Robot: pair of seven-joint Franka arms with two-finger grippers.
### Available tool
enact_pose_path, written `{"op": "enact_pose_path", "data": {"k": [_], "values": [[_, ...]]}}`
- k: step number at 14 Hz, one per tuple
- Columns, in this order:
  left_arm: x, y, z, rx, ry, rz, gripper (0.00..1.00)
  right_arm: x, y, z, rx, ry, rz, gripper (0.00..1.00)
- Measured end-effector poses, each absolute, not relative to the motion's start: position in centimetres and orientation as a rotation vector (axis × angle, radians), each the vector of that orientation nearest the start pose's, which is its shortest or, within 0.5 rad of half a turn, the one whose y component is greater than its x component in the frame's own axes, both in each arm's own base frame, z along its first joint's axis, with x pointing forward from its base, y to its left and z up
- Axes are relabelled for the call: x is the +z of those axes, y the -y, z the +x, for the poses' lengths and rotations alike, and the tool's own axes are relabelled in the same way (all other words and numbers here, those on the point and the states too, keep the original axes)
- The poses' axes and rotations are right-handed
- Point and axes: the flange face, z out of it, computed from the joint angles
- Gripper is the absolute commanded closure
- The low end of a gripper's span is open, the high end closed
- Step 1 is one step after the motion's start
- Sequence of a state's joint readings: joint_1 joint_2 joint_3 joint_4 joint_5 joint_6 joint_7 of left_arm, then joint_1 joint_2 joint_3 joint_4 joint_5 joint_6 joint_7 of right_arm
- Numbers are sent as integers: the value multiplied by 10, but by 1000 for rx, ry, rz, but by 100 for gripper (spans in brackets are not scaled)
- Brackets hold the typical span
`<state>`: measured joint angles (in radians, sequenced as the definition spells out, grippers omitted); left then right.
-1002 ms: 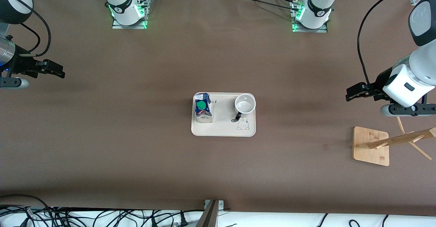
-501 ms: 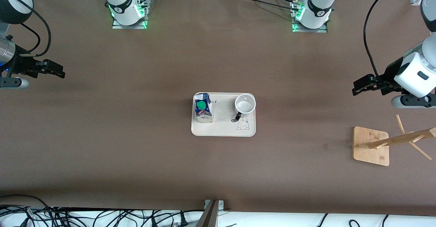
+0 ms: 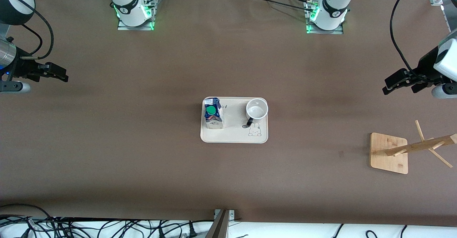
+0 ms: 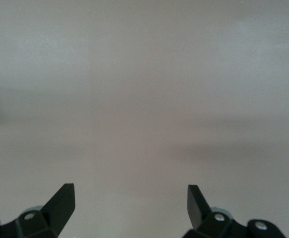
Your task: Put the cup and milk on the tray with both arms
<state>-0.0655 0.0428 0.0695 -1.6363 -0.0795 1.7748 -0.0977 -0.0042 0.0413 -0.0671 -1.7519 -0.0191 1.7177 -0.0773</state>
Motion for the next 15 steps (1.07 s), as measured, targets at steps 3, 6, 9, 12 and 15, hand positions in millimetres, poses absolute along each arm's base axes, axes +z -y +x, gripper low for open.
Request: {"op": "enact_pose_path", "data": {"k": [3, 6, 9, 12, 15], "values": [[592, 25, 578, -150, 161, -3205, 0, 528, 41, 566, 121, 16, -3155, 0], [594, 43, 575, -157, 272, -3138, 0, 528, 41, 567, 120, 18, -3155, 0], [597, 44, 573, -160, 233, -3127, 0, 528, 41, 567, 118, 18, -3155, 0], [607, 37, 564, -129, 77, -3128, 0, 528, 41, 567, 118, 19, -3155, 0], [619, 39, 559, -143, 62, -3136, 0, 528, 41, 567, 118, 19, -3155, 0]]}}
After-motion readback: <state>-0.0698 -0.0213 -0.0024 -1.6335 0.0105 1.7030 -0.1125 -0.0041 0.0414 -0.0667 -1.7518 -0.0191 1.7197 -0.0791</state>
